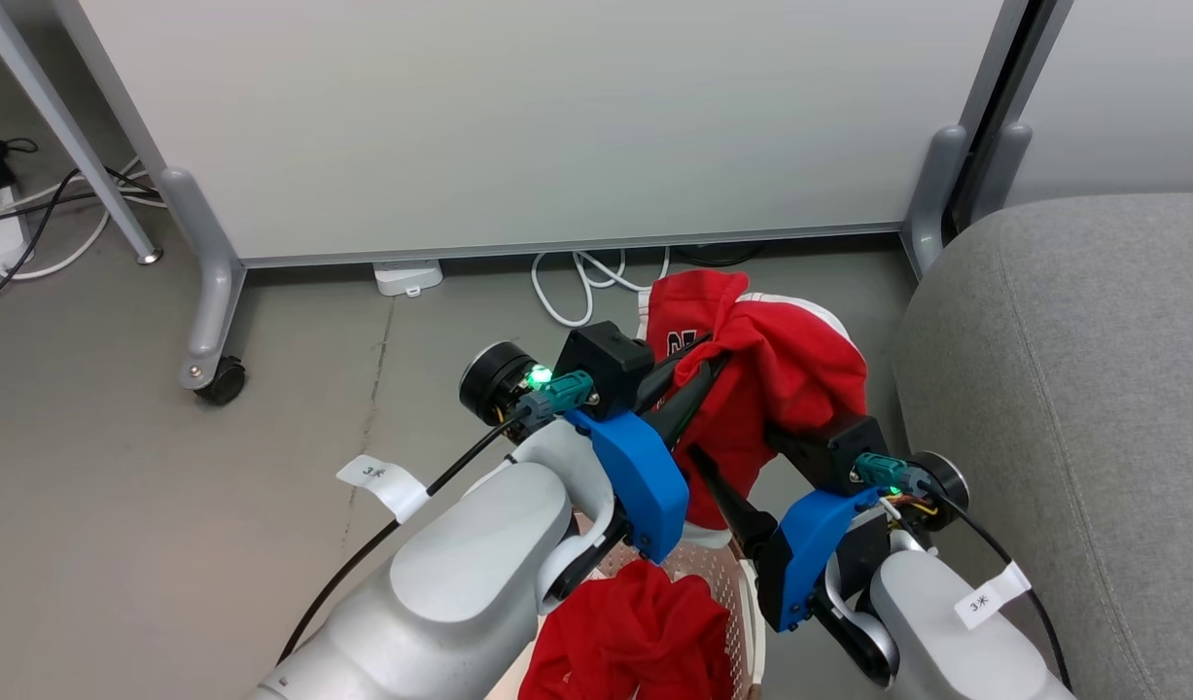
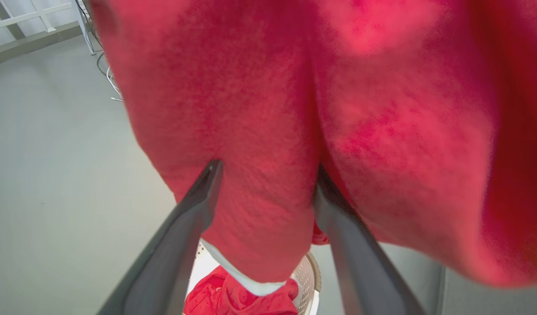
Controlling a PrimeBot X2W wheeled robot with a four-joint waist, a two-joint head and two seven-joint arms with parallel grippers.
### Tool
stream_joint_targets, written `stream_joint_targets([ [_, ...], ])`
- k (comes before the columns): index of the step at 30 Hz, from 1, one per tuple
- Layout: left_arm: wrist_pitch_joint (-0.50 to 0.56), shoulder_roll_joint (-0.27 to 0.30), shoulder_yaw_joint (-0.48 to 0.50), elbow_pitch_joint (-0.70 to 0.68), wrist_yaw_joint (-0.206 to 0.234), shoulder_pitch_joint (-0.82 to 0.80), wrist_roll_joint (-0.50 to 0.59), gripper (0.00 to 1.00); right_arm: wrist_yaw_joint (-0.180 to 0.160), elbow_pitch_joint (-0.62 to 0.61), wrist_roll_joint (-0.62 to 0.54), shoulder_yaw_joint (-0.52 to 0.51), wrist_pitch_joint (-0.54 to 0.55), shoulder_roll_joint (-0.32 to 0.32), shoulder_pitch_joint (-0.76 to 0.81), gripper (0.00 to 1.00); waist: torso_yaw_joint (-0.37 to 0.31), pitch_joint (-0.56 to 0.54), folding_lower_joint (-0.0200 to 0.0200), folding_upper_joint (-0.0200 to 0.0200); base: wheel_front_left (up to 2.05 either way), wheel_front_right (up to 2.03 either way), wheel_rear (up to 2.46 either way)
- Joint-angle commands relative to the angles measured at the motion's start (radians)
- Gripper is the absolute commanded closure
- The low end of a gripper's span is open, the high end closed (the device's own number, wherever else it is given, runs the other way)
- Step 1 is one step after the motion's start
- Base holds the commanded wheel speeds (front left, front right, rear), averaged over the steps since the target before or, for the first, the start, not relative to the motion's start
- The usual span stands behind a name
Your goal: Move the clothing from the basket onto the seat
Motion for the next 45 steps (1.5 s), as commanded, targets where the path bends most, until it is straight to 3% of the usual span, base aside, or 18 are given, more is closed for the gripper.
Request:
stream_joint_targets([
  [1,-0.003,0.002,-0.004,-0.006,-0.002,-0.017,-0.007,1.0,0.0,0.012,0.021,0.021,-0.008,-0.016,-0.025,0.0,0.002,-0.001,-0.0001,0.0,0.0,0.0,0.0],
  [14,-0.009,0.012,-0.041,-0.023,-0.002,-0.033,-0.04,1.0,0.0,0.092,0.155,0.187,-0.076,-0.059,-0.132,0.0,0.006,-0.002,-0.0001,0.0,0.0,0.0,0.0],
  [15,-0.01,0.013,-0.043,-0.023,-0.002,-0.034,-0.041,1.0,0.0,0.098,0.165,0.198,-0.079,-0.062,-0.137,0.53,0.006,-0.002,-0.0001,0.0,0.0,0.0,0.0],
  [16,-0.011,0.014,-0.044,-0.023,-0.002,-0.034,-0.041,1.0,0.0,0.101,0.174,0.209,-0.085,-0.064,-0.143,0.82,0.006,-0.002,-0.0001,0.0,0.0,0.0,0.0],
  [17,-0.012,0.014,-0.046,-0.022,-0.002,-0.035,-0.043,1.0,0.0,0.104,0.182,0.22,-0.095,-0.065,-0.148,1.0,0.005,-0.003,-0.0001,0.0,0.0,0.0,0.0],
  [36,-0.037,0.024,-0.055,0.012,0.017,-0.04,-0.045,1.0,0.0,0.184,0.254,0.291,-0.176,-0.061,-0.176,1.0,-0.008,-0.014,-0.0001,0.0,0.0,0.0,0.0],
  [37,-0.038,0.024,-0.055,0.012,0.017,-0.04,-0.044,0.98,0.0,0.187,0.257,0.294,-0.178,-0.061,-0.178,1.0,-0.008,-0.015,-0.0001,0.0,0.0,0.0,0.0],
  [38,-0.04,0.024,-0.055,0.012,0.018,-0.041,-0.044,0.8,0.0,0.19,0.259,0.296,-0.177,-0.06,-0.18,1.0,-0.009,-0.015,-0.0001,0.0,0.0,0.0,0.0],
  [42,-0.046,0.023,-0.057,0.017,0.023,-0.041,-0.043,0.53,0.0,0.2,0.264,0.305,-0.183,-0.06,-0.184,1.0,-0.01,-0.016,-0.0001,0.0,0.0,0.0,0.0],
  [45,-0.051,0.024,-0.056,0.021,0.026,-0.04,-0.047,0.04,0.0,0.206,0.272,0.308,-0.186,-0.06,-0.189,1.0,-0.011,-0.017,-0.0001,0.0,0.0,0.0,0.0],
])
